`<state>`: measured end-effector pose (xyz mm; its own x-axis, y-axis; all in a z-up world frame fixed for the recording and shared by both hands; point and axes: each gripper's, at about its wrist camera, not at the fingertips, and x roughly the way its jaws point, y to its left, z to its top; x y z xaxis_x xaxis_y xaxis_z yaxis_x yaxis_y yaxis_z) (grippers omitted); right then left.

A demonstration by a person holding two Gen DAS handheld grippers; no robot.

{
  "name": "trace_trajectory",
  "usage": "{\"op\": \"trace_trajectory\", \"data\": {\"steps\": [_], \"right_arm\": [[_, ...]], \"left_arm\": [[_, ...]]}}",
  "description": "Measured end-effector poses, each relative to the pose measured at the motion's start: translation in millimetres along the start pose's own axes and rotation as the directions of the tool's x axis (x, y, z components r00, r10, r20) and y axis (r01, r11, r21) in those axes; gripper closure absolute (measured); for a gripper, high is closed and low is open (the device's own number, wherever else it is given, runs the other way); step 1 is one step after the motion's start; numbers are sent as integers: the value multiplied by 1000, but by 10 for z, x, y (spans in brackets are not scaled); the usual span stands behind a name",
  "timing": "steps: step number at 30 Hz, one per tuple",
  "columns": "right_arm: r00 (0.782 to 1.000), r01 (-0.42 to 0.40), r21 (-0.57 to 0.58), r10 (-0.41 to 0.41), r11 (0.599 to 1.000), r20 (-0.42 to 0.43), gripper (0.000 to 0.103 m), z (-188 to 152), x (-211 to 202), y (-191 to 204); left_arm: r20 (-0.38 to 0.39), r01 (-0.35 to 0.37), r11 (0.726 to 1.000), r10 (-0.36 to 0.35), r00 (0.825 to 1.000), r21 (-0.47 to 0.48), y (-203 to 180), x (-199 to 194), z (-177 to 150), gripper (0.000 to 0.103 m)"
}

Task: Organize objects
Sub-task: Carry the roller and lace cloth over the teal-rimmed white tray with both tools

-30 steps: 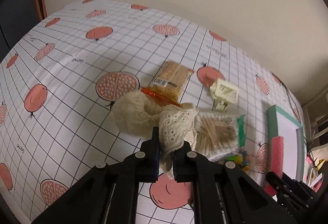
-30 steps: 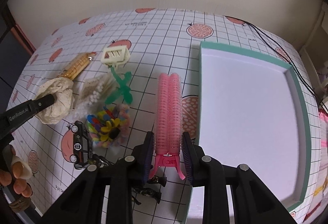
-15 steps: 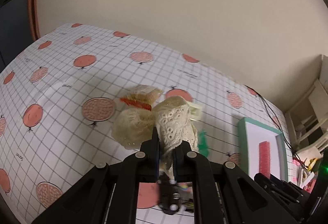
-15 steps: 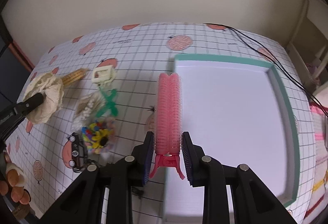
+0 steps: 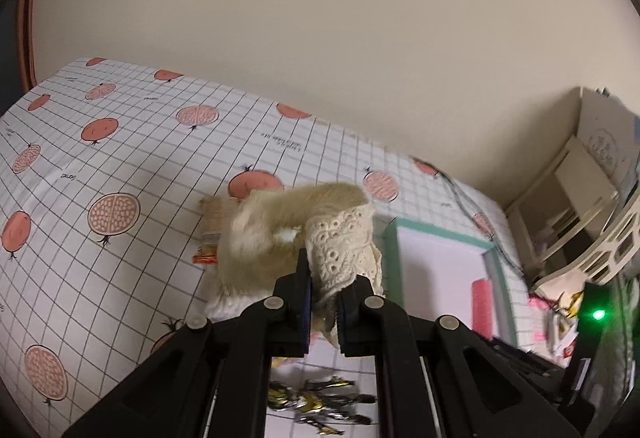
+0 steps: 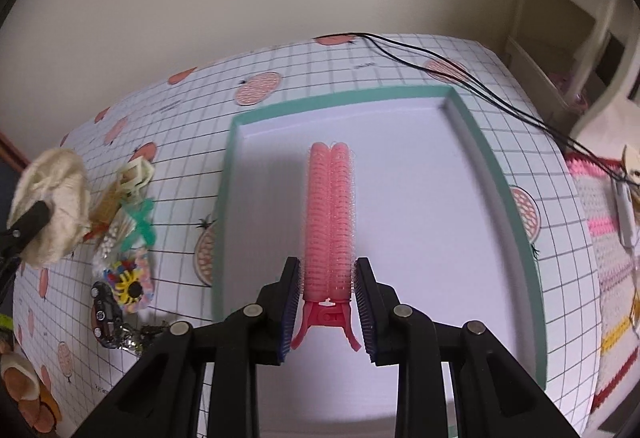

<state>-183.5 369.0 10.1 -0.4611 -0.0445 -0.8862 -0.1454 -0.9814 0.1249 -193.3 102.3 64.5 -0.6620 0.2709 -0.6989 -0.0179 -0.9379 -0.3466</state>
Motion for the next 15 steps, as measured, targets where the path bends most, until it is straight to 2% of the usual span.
{"op": "trace_trajectory", "data": {"steps": [9,15], "right_arm": [[1000,1,36,-2,999,4,74,-3,-2,-115],[1000,14,34,-15,999,20,74,5,-11,-114]], "left_arm": [[57,40,989,-32,998,-141,350,-148,29,93],[50,66,991,-60,997,-120,223,-114,8,93]]}}
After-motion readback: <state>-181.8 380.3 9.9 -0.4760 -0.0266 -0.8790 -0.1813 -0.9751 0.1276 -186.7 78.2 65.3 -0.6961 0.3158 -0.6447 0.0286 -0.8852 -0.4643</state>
